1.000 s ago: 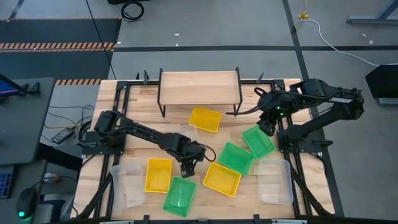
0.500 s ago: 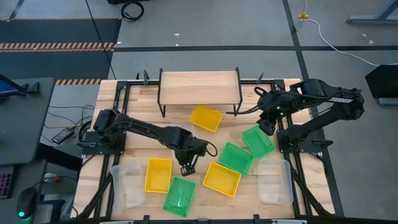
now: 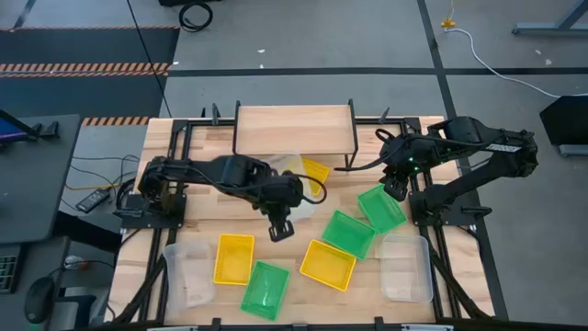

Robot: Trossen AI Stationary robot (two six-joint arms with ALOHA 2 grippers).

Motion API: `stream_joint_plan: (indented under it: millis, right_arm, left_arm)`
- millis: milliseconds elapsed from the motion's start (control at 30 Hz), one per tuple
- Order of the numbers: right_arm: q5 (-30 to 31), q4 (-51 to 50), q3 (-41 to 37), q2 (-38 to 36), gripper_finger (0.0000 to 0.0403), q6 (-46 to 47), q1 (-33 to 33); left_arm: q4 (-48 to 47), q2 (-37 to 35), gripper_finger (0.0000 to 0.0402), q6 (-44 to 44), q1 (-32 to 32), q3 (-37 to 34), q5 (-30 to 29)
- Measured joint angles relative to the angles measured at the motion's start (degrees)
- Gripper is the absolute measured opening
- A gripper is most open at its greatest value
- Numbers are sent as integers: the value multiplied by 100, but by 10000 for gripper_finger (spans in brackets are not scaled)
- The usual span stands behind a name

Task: Stack baskets on shelf by color
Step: Put the middle transparent bin on the shelf

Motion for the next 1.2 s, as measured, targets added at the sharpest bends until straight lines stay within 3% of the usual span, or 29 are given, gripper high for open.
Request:
stream_joint_plan:
  millis: [433,567,867,1200]
  right_arm:
    - [-1,19,0,0,164,114,0]
    - [-2,58,0,0,164,332,0]
    - [-43,58,0,0,164,712,0]
    - [-1,79,0,0,164,857,-2]
  left_arm:
    - [-51,42,1,2396,596,285,-1331]
    - [238,88,1,3070,1200,288,-1225]
    - [115,256,1,4181,2412,285,-181]
    - [11,938,3,4785,2722,285,-389]
